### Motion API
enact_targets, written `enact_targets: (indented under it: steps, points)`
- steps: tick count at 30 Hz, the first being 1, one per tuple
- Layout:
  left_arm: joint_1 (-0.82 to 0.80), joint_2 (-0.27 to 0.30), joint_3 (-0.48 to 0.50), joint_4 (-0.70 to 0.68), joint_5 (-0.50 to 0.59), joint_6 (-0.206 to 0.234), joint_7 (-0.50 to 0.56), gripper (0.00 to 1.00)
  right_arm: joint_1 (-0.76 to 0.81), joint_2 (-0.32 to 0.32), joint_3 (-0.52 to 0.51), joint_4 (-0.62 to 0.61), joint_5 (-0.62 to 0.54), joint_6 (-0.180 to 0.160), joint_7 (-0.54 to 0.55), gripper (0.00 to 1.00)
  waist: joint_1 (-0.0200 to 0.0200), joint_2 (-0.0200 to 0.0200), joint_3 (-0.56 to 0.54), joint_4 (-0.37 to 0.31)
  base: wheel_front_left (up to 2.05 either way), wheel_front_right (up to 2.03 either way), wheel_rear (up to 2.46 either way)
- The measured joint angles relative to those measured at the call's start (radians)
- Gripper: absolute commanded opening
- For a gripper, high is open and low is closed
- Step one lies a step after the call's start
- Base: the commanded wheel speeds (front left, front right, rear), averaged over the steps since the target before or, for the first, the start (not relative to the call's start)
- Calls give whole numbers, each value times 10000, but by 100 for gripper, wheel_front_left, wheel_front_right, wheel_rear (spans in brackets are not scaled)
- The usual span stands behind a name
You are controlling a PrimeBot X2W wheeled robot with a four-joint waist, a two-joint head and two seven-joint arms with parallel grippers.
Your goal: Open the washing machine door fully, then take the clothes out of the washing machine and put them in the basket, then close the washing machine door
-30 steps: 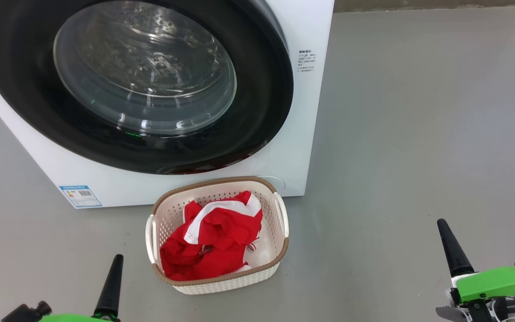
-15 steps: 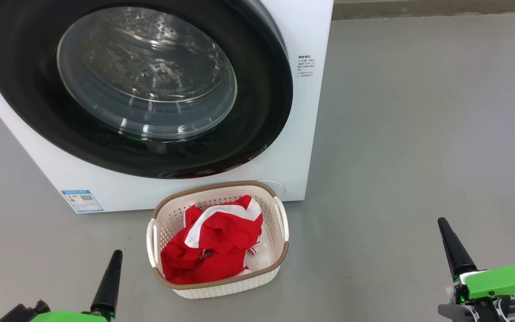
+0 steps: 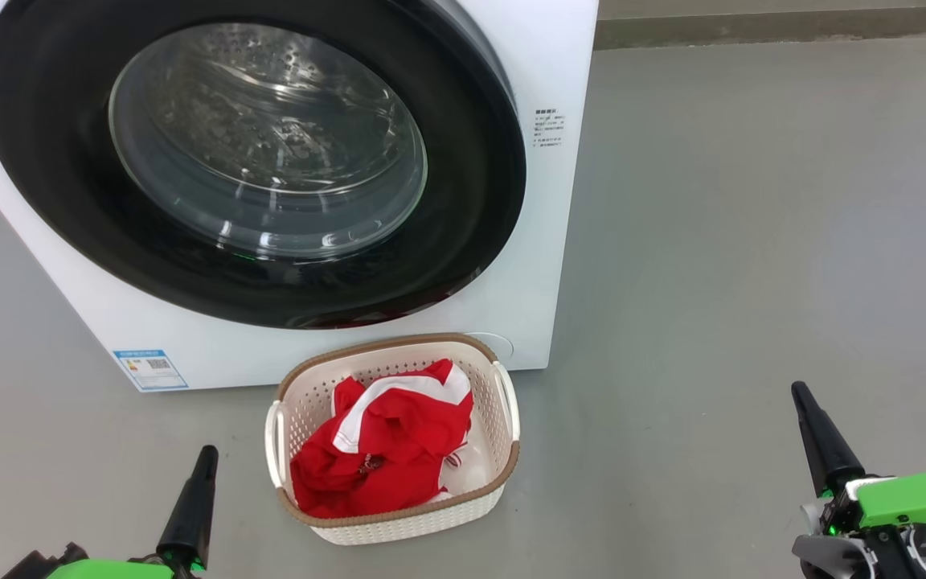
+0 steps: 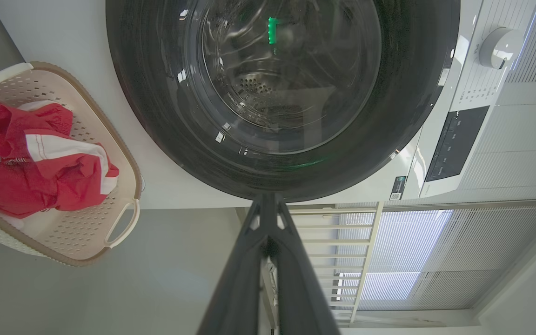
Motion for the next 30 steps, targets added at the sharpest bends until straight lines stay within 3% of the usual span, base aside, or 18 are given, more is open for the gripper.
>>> enact_targets:
  steps: [30]
  points:
    - [0, -2, 88, -10, -397, 0, 163, 0, -123, 6, -121, -56, 408, 0, 159, 0, 0, 0, -40, 0, 0, 0, 0]
